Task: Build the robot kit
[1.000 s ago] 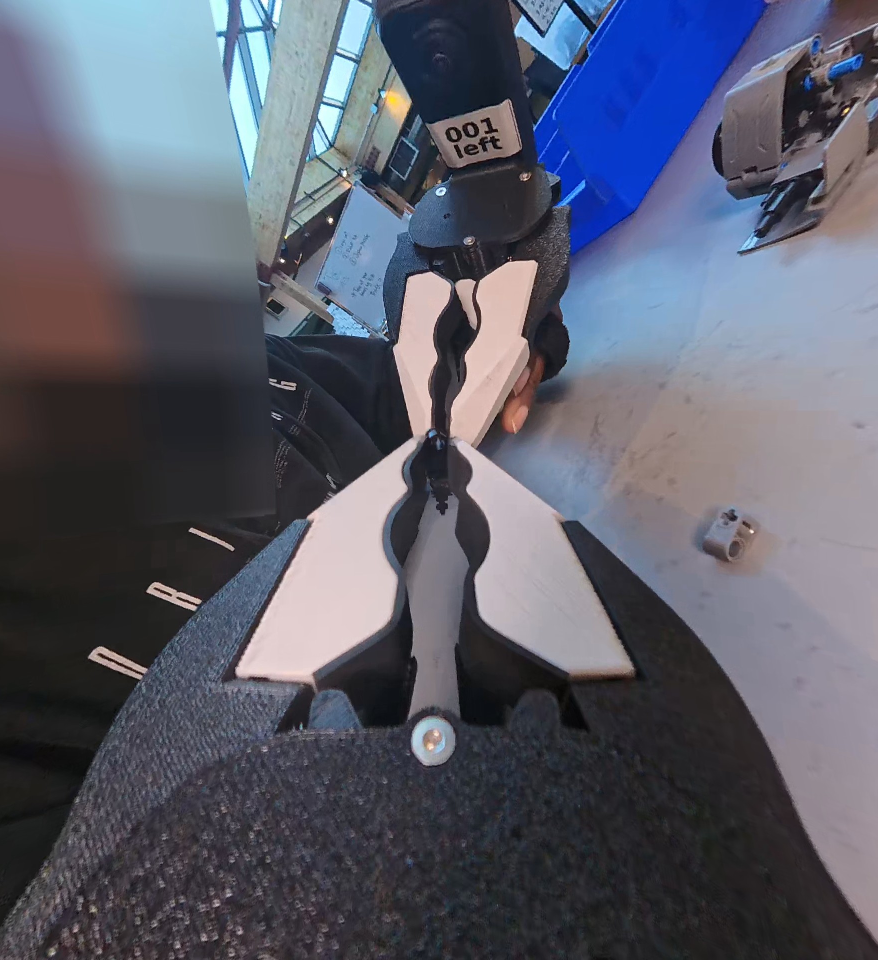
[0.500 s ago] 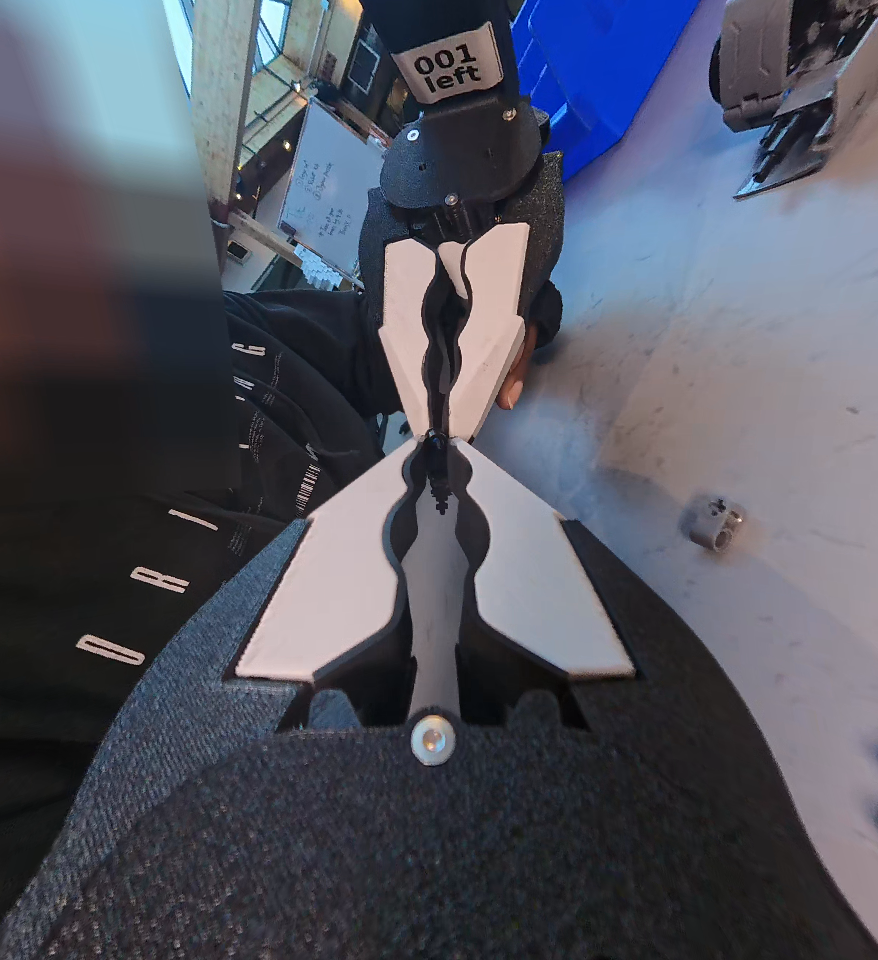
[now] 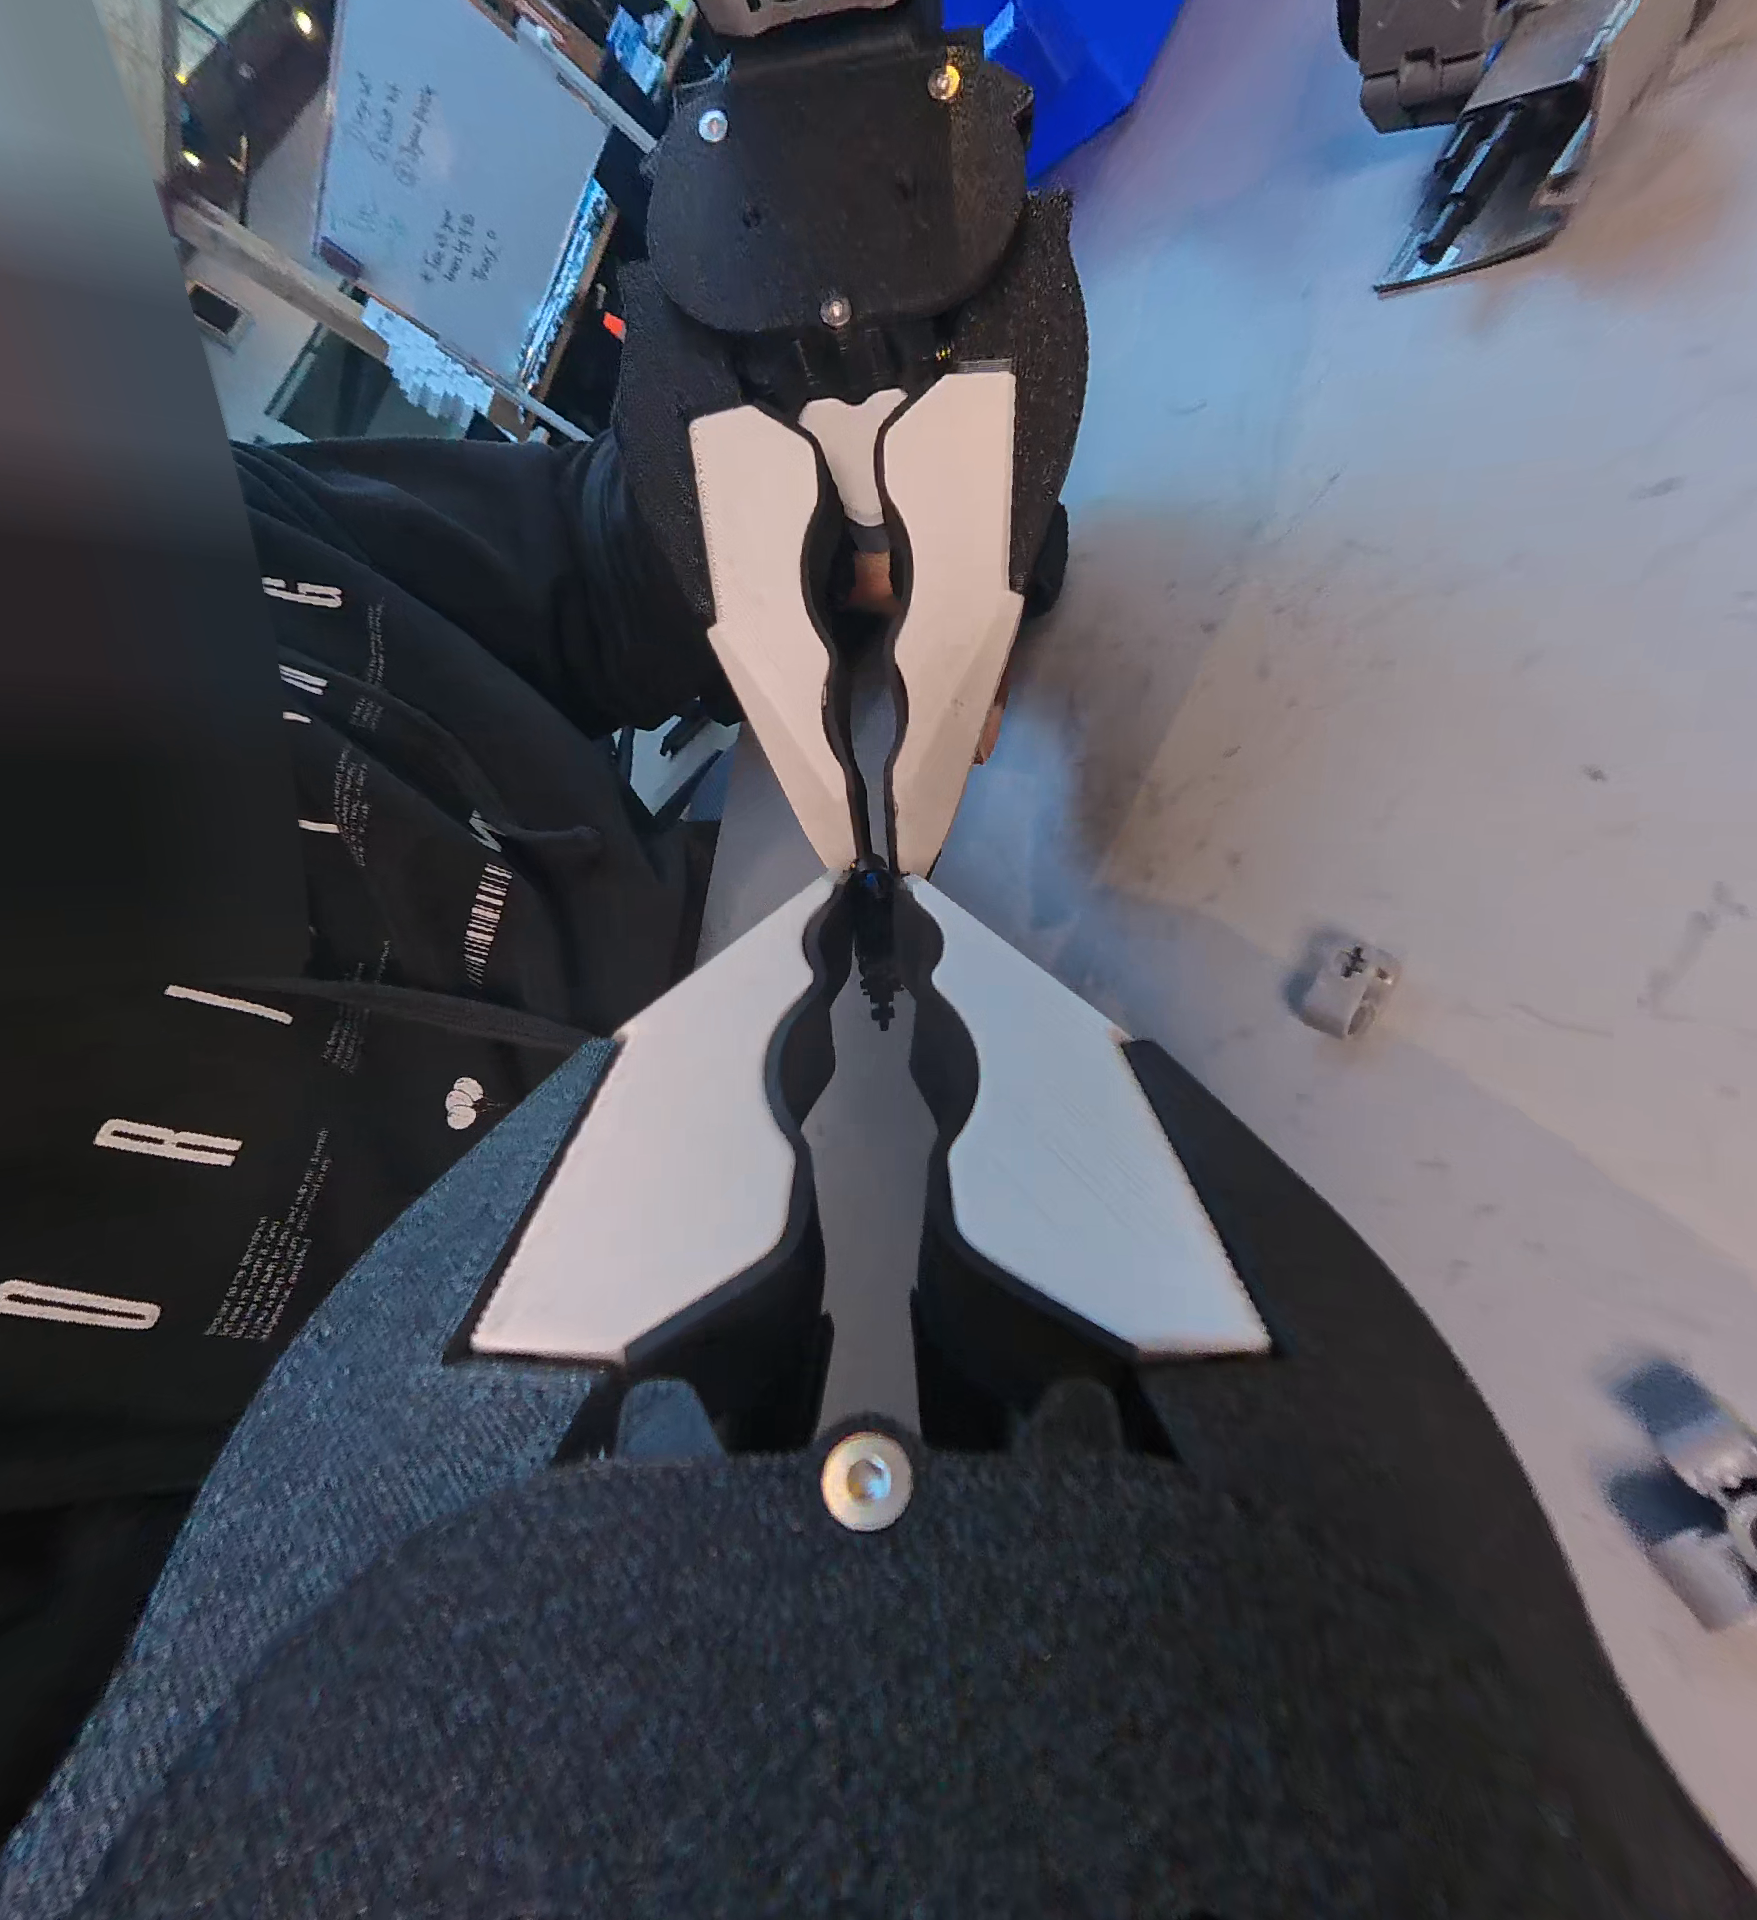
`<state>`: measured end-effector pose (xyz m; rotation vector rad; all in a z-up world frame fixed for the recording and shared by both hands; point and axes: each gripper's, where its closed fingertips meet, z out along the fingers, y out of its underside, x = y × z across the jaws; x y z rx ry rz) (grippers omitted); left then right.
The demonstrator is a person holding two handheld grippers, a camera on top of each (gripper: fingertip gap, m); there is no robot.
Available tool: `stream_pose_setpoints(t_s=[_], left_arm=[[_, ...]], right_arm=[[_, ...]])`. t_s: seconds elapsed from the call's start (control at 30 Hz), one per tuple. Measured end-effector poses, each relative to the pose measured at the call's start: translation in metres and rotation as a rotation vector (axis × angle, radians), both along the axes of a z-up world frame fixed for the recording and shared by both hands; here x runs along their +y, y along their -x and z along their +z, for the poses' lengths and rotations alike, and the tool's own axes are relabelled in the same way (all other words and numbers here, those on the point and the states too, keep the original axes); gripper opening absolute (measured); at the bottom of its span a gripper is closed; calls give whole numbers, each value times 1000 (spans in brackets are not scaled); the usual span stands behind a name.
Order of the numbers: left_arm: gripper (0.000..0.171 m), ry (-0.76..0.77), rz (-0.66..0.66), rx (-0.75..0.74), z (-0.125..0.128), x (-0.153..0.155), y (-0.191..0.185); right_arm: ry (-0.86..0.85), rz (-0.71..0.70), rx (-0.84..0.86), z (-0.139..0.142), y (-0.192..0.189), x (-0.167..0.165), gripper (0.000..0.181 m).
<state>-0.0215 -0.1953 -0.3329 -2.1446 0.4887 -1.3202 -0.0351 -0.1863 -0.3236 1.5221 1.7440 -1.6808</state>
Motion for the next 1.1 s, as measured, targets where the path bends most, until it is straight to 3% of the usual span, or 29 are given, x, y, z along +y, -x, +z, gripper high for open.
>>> stream_pose_setpoints(t_s=[0.43,1.1], left_arm=[[3,19,-2,52,-10,-1,0],[3,34,-6,92,-16,-2,1]], right_arm=[[-151,17,-77,-14,0,2,7],[-240,42,-90,-19,-2,-3,7]])
